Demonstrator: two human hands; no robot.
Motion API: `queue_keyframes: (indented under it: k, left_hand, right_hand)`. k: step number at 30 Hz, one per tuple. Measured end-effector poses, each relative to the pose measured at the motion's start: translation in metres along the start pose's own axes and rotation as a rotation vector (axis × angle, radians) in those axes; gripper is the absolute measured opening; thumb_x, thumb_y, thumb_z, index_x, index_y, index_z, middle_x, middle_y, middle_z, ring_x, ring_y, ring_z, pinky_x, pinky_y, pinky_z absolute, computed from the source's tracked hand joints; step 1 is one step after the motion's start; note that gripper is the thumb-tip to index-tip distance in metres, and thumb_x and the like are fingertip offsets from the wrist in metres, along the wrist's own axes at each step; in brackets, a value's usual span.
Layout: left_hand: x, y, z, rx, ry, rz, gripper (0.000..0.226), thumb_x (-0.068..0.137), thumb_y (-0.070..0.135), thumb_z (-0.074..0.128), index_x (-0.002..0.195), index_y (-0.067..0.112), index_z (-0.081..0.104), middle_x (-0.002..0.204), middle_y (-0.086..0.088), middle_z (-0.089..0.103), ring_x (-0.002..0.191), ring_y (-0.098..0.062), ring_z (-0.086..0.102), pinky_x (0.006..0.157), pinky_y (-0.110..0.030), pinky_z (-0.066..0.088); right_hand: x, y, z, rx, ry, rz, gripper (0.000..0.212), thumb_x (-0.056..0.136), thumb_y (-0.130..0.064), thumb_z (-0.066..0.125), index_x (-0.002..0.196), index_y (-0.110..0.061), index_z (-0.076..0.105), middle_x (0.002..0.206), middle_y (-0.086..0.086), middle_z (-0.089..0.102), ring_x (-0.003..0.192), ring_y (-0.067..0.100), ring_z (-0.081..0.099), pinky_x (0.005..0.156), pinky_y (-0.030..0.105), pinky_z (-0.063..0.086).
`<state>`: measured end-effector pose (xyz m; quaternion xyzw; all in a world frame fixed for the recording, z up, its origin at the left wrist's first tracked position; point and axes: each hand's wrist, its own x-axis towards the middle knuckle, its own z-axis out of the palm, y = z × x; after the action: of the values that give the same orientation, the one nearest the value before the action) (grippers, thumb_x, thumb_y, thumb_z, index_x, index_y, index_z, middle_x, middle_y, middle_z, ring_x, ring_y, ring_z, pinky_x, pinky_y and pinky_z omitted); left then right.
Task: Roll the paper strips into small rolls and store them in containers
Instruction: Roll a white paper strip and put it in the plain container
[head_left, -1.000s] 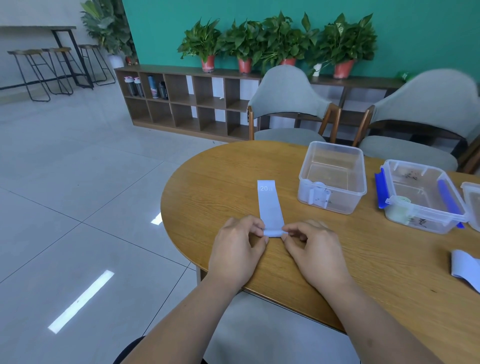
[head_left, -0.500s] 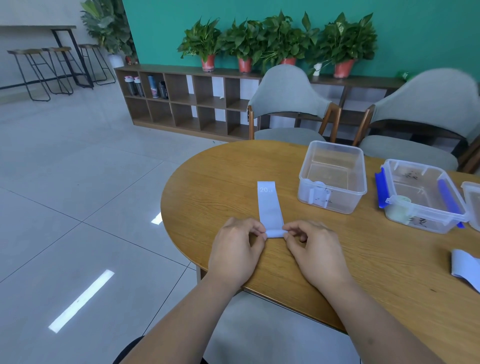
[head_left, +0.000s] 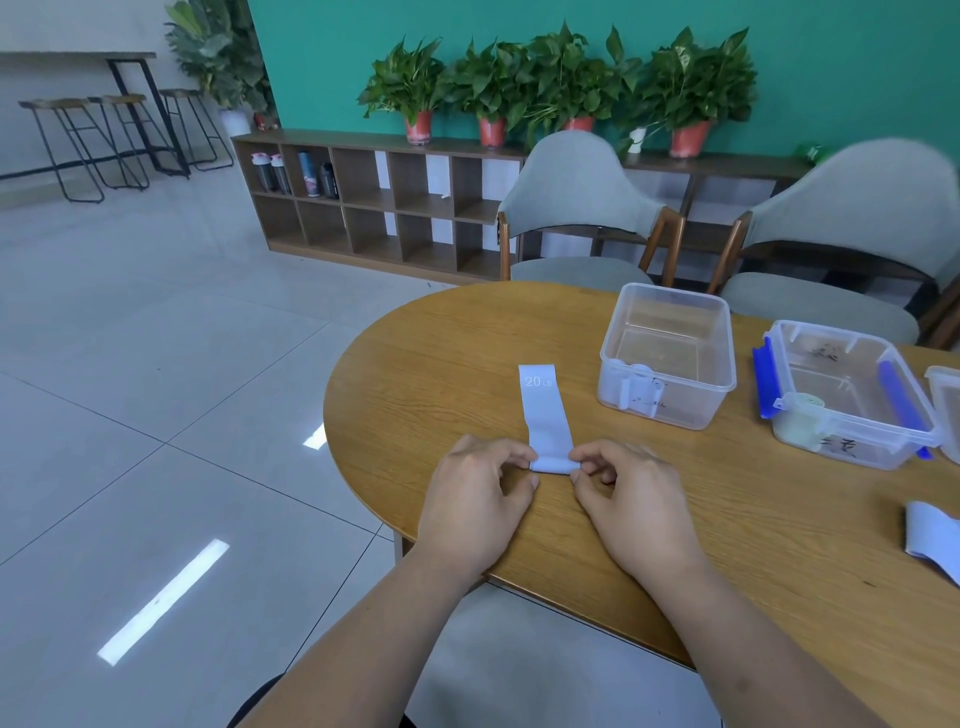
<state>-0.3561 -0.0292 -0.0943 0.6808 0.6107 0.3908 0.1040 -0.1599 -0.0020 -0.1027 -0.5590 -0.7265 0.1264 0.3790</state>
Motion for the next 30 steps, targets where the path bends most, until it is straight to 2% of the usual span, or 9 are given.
queue_keyframes:
  k: [3,9,14,20,25,30]
  left_hand:
    - [0.0,0.0001,0.0005,-0.001,-0.004,-0.001,0.026,0.087,0.031,0.081,0.111,0.038,0.075,0.09,0.034,0.065,0.097,0.006,0.051,0.08,-0.011,0.041]
    - [0.0002,-0.0007,0.002,-0.012,0.004,-0.006,0.023,0.088,0.029,0.079,0.108,0.039,0.074,0.091,0.03,0.069,0.097,0.008,0.05,0.077,-0.008,0.038]
    - [-0.0005,-0.0009,0.0012,-0.007,0.022,0.014,0.02,0.087,0.025,0.08,0.105,0.034,0.076,0.084,0.038,0.057,0.096,0.014,0.049,0.078,0.0,0.035]
    - [0.0014,-0.0056,0.005,0.038,0.017,0.06,0.021,0.09,0.03,0.078,0.11,0.035,0.076,0.099,0.026,0.07,0.099,0.008,0.046,0.081,-0.004,0.036]
    - [0.0017,-0.0064,0.0054,0.004,0.015,0.046,0.02,0.09,0.029,0.078,0.109,0.035,0.076,0.096,0.027,0.071,0.1,0.011,0.048,0.079,-0.004,0.036]
    - [0.0013,-0.0068,0.0054,0.002,0.002,0.036,0.021,0.091,0.031,0.077,0.111,0.036,0.076,0.097,0.027,0.07,0.102,0.008,0.049,0.08,-0.006,0.037]
  right_hand:
    - [-0.0001,0.0,-0.0006,0.004,0.005,-0.002,0.022,0.088,-0.022,0.078,0.105,-0.035,0.076,0.085,-0.021,0.067,0.086,-0.001,0.058,0.077,0.023,0.051]
    - [-0.0004,-0.0009,-0.0016,0.018,0.004,0.009,0.02,0.088,-0.023,0.077,0.103,-0.035,0.077,0.084,-0.021,0.067,0.086,-0.001,0.058,0.077,0.019,0.047]
    - [0.0004,0.0014,0.0011,-0.043,0.026,-0.034,0.017,0.092,-0.025,0.075,0.107,-0.031,0.079,0.089,-0.02,0.065,0.088,0.003,0.056,0.079,0.026,0.051]
    - [0.0006,0.0028,0.0017,-0.064,-0.001,-0.032,0.025,0.092,-0.026,0.075,0.116,-0.031,0.077,0.091,-0.021,0.065,0.091,0.005,0.055,0.08,0.03,0.053]
    - [0.0003,0.0004,-0.0007,0.018,-0.001,0.007,0.019,0.091,-0.025,0.075,0.106,-0.036,0.073,0.086,-0.023,0.067,0.089,0.001,0.058,0.078,0.029,0.053]
    - [0.0005,0.0004,-0.0005,-0.01,0.01,-0.012,0.018,0.091,-0.026,0.076,0.107,-0.034,0.075,0.087,-0.021,0.065,0.088,0.002,0.057,0.078,0.029,0.053]
